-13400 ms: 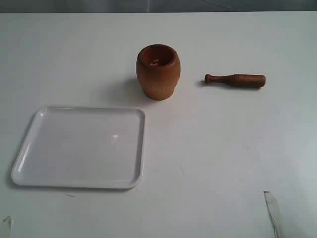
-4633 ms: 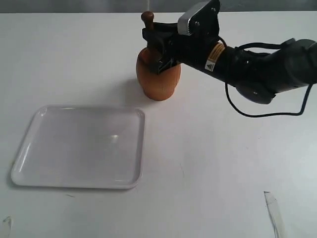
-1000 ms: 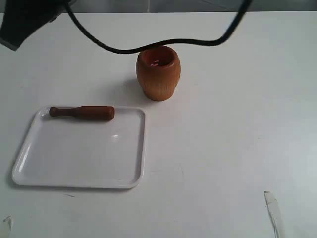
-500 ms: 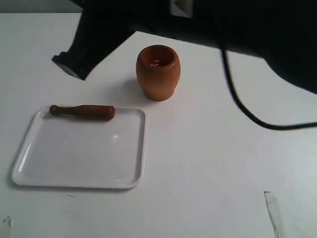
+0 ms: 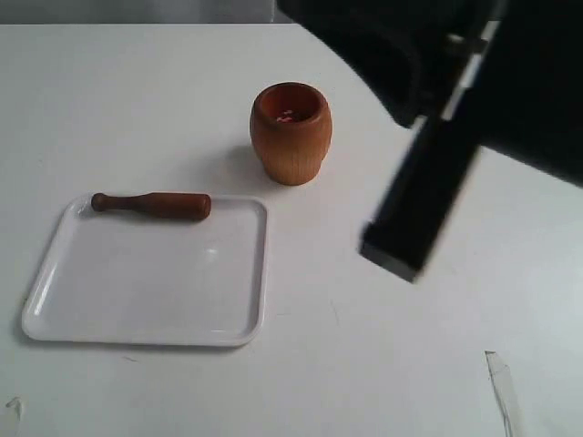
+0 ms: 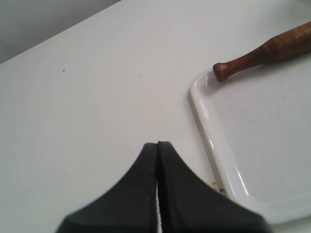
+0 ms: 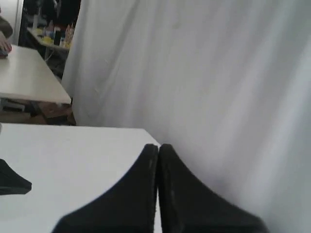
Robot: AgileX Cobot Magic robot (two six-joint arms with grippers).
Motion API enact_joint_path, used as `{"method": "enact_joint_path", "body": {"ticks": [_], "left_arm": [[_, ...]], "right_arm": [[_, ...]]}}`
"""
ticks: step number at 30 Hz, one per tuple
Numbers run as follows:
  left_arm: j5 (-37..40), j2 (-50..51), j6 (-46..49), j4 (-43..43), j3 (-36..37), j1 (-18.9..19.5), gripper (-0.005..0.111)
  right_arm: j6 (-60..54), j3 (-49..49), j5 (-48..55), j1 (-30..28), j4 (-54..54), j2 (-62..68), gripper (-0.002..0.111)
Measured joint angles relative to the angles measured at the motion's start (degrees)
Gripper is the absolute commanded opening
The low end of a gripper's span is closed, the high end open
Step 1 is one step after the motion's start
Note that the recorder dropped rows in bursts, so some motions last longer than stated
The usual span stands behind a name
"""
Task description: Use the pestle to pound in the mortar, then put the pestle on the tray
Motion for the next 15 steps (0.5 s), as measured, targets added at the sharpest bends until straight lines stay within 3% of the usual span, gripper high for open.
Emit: {"method": "enact_joint_path", "body": {"ticks": [15], "left_arm": [[0.0,0.0,0.0,0.0,0.0,0.0,0.000]], "right_arm": [[3.9,26.2,-8.1,0.0,0.3,-34.5,0.000]]}}
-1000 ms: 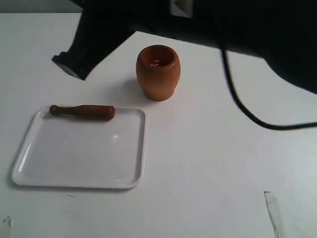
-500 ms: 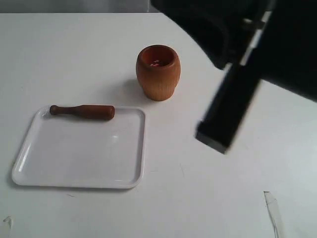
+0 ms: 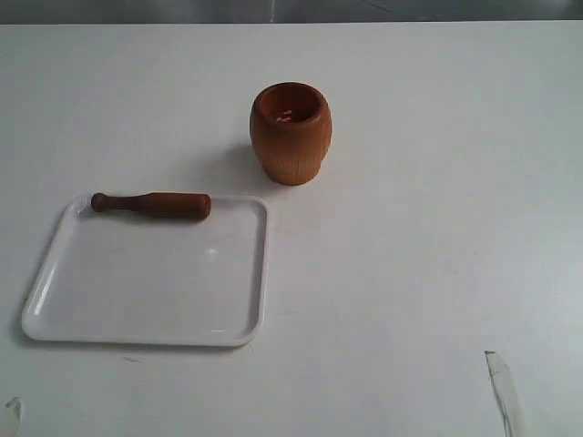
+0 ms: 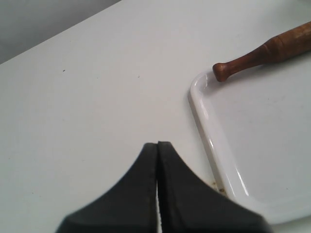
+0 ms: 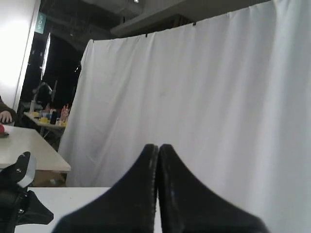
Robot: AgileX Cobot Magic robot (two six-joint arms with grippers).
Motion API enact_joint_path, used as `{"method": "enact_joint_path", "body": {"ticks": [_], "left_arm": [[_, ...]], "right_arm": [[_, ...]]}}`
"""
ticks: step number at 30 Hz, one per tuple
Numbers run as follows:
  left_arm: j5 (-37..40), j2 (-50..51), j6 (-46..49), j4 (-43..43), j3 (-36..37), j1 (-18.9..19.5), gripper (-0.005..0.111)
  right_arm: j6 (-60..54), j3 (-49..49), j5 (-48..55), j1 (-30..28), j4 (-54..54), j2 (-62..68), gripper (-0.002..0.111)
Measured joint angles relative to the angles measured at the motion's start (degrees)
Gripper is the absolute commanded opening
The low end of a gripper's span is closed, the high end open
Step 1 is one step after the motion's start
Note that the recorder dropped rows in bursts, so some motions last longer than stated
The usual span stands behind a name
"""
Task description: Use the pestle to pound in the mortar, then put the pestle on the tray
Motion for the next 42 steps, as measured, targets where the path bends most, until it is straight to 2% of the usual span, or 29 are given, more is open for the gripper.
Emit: {"method": "enact_joint_path", "body": {"ticks": [9,18,24,30,37,39,42], "left_arm": [[0.0,0.0,0.0,0.0,0.0,0.0,0.000],[0.0,0.0,0.0,0.0,0.0,0.0,0.000],[0.0,0.0,0.0,0.0,0.0,0.0,0.000],[0.0,0.0,0.0,0.0,0.0,0.0,0.000],[0.0,0.0,0.0,0.0,0.0,0.0,0.000],[0.0,0.0,0.0,0.0,0.0,0.0,0.000],[0.0,0.0,0.0,0.0,0.0,0.0,0.000]], "right_arm": [[1.6,8.5,1.2,0.0,0.6,-14.8,0.000],[6.1,8.8,13.9,0.0,8.0,-17.1,0.000],[5.5,8.9,22.0,0.0,8.0,-17.1,0.000],[5.1,8.9,35.3,0.0,7.8,-17.1,0.000],[5.1,8.9,42.8,-0.1,6.3,-17.1,0.000],[5.1,8.9,43.5,-2.2,6.2,-17.1,0.000],[5.1,8.9,43.7,-10.7,5.6,-17.1,0.000]]}}
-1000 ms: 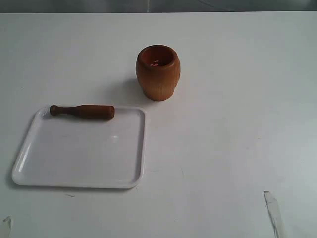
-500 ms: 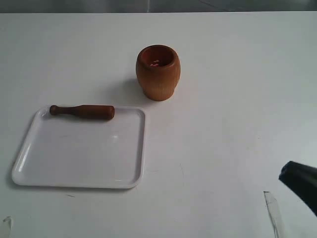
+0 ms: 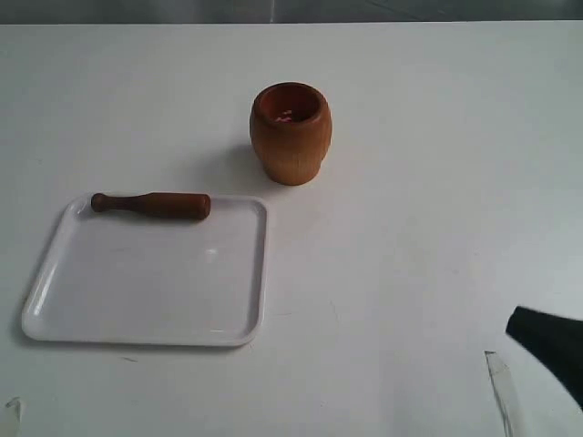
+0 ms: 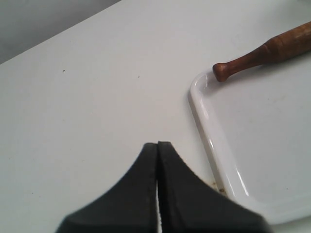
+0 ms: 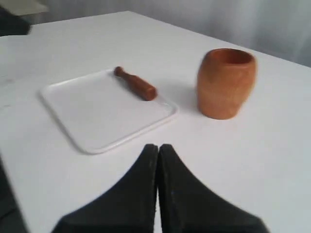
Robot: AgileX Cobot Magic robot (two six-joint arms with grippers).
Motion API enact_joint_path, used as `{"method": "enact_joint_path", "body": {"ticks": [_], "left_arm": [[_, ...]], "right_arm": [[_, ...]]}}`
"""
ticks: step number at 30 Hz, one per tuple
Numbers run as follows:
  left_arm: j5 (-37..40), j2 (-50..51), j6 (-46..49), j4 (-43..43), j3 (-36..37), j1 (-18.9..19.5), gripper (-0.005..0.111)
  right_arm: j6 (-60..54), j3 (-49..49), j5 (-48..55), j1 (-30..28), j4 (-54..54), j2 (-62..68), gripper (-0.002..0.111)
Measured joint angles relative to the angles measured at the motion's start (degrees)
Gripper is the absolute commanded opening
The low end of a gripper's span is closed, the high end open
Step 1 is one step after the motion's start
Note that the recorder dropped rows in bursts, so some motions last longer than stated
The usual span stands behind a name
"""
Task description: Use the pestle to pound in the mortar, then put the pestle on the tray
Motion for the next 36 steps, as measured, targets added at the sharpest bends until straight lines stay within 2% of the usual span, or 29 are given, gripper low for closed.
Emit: {"method": "enact_joint_path", "body": {"ticks": [7,8,11,14,18,25,36], "left_arm": [[0.0,0.0,0.0,0.0,0.0,0.0,0.000],[0.0,0.0,0.0,0.0,0.0,0.0,0.000],[0.0,0.0,0.0,0.0,0.0,0.0,0.000],[0.0,0.0,0.0,0.0,0.0,0.0,0.000],[0.0,0.0,0.0,0.0,0.0,0.0,0.000],[0.0,0.0,0.0,0.0,0.0,0.0,0.000],[0.0,0.0,0.0,0.0,0.0,0.0,0.000]], "right_arm": [[-0.2,0.0,-2.2,-28.9,-5.0,2.3,0.000],[-0.2,0.0,-3.3,-34.8,-4.4,2.6,0.000],[0.4,0.0,-5.3,-47.0,0.7,2.0,0.000],[0.7,0.0,-4.3,-53.4,4.0,0.7,0.000],[-1.6,0.0,-1.1,-53.0,5.0,0.1,0.000],[-3.5,0.0,-0.4,-47.0,3.5,0.1,0.000],[-4.6,0.0,0.4,-46.6,2.4,0.1,0.000]]}}
